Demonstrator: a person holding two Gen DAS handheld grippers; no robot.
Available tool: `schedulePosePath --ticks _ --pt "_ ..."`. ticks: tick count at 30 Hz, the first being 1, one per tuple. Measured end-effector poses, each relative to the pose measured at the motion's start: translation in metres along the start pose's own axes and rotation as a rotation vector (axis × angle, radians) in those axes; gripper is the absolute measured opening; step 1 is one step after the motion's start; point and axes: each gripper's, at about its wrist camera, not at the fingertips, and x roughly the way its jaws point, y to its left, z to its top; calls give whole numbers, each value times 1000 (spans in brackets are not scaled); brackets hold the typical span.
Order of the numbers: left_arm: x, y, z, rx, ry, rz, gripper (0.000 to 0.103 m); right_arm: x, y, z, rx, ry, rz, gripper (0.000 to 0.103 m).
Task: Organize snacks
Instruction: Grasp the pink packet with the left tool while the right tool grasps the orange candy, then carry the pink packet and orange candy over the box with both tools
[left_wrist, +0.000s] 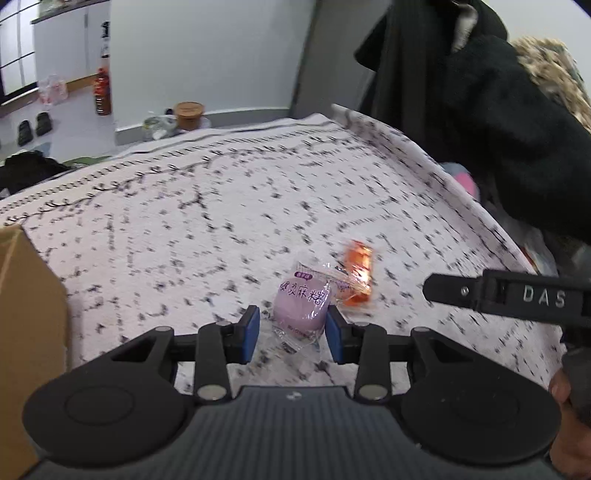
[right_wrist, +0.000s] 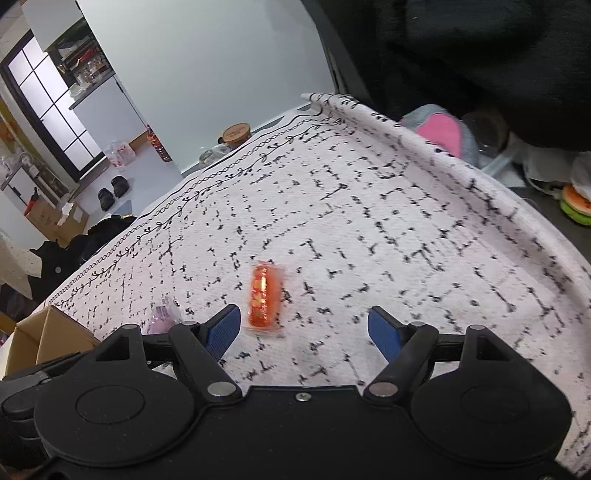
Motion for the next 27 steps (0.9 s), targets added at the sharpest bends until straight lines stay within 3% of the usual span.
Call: schedulePosePath --ticks 16,18,19,20,21,27 --pt "10 35 9 -111 0 69 37 47 32 8 -46 24 -4 75" --pt "12 37 8 -117 3 79 37 55 35 6 -60 44 -14 69" --pt "13 38 8 -121 7 82 37 59 36 5 -65 57 -13 57" --pt "14 39 7 -125 11 85 37 62 37 5 -78 70 -21 36" --pt "15 40 6 -128 15 88 37 64 39 5 -92 90 -43 24" --pt "16 40 5 -131 26 97 37 47 39 2 -70 102 -27 20"
